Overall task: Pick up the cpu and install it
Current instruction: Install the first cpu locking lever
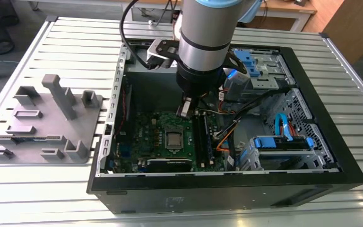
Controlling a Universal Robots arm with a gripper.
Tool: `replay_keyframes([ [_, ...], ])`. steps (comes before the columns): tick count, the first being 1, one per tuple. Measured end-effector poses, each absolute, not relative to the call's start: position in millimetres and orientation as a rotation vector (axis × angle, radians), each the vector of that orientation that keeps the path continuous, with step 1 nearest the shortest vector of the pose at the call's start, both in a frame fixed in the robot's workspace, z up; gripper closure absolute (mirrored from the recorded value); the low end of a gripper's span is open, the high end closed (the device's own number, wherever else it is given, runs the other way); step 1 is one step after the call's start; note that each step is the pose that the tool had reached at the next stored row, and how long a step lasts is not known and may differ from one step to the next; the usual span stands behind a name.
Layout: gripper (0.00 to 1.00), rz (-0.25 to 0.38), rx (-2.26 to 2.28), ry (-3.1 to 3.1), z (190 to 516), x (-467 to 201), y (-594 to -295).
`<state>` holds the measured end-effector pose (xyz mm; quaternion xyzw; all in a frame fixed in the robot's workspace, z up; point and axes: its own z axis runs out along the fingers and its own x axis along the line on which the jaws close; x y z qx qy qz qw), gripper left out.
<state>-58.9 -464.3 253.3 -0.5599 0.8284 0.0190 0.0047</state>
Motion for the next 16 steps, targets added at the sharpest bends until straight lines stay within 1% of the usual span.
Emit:
replay_keyframes([
  [11,0.89,0.06,-1.754,2.595,264,-59,-464],
  [16,0.89,0.061,-1.754,2.595,264,-59,-463],
])
